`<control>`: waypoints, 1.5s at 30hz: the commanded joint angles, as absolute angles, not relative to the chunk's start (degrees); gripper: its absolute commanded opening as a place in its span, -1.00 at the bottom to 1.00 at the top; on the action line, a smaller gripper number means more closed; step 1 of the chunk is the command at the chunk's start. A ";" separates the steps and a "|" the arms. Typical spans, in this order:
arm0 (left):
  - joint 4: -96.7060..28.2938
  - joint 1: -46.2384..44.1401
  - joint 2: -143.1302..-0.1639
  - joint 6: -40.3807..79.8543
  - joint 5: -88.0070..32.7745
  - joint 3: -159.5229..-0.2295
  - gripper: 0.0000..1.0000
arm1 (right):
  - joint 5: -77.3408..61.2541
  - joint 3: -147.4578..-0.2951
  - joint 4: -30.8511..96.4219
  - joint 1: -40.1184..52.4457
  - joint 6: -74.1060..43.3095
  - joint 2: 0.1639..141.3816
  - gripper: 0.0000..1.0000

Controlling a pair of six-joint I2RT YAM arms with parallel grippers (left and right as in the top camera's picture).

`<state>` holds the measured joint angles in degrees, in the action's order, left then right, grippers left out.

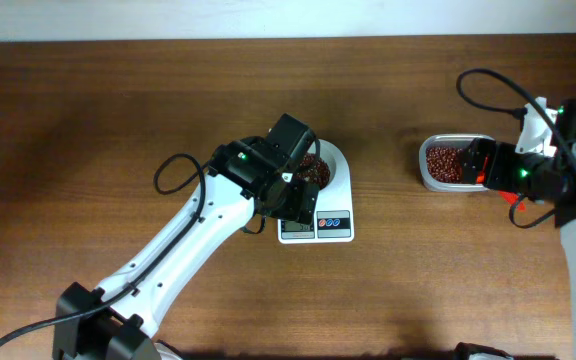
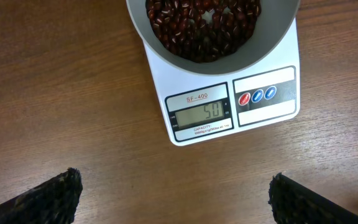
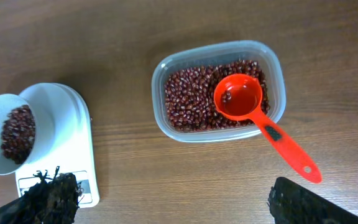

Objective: Scoop item into bowl and weigh 50g on scale

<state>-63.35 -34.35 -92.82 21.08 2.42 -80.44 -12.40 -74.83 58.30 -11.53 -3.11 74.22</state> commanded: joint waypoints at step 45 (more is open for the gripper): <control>-63.26 -34.50 -93.01 21.82 2.81 -80.27 0.98 | -5.78 -14.02 -7.60 1.87 -2.96 47.13 0.97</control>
